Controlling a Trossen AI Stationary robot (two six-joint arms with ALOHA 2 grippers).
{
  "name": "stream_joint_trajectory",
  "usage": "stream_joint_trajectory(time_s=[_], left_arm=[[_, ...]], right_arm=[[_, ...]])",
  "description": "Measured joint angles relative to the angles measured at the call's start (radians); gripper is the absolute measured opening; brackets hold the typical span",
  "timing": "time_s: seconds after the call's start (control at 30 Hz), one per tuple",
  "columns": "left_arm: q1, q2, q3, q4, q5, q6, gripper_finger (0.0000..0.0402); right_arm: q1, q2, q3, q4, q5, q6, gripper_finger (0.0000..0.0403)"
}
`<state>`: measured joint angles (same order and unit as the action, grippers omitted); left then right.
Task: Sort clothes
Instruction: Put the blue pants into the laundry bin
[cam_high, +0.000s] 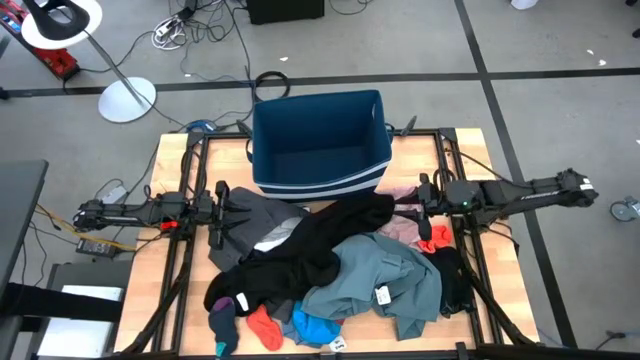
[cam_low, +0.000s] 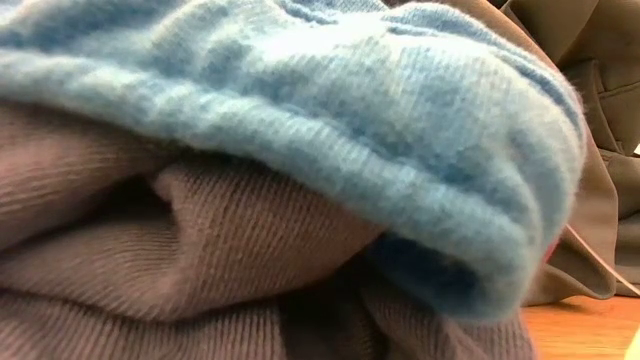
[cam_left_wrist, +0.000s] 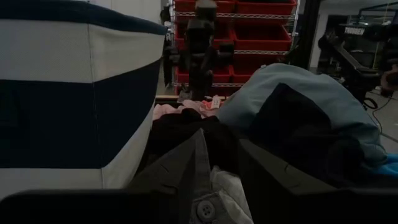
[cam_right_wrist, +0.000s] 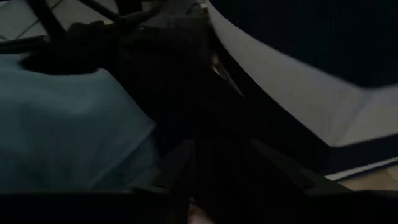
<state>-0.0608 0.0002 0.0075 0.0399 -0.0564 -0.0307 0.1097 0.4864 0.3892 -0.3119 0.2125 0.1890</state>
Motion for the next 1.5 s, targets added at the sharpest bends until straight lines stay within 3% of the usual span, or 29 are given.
stream_joint_trajectory(time_s=[0.33,0.67,1.1,1.33,1.5], left_arm=[[0.000,0.000,0.000,0.000,0.000,0.000,0.0124],[0.000,0.000,0.000,0.000,0.000,0.000,0.0124],[0.000,0.000,0.000,0.000,0.000,0.000,0.0124],[0.000,0.000,0.000,0.000,0.000,0.000,0.0124],[0.000,0.000,0.000,0.000,0.000,0.000,0.0124]], right_arm=[[0.130,0.220,0.288,-0.234,0.001,0.043,0.0130],[0.171,0.494,0.517,-0.314,0.001,-0.017,0.0130],[0.237,0.770,0.901,-0.726,-0.006,0.028,0.0130],[0.292,0.826,0.969,-0.783,-0.009,0.185,0.0130],[0.323,0.839,0.969,-0.810,-0.077,0.201,0.0143]])
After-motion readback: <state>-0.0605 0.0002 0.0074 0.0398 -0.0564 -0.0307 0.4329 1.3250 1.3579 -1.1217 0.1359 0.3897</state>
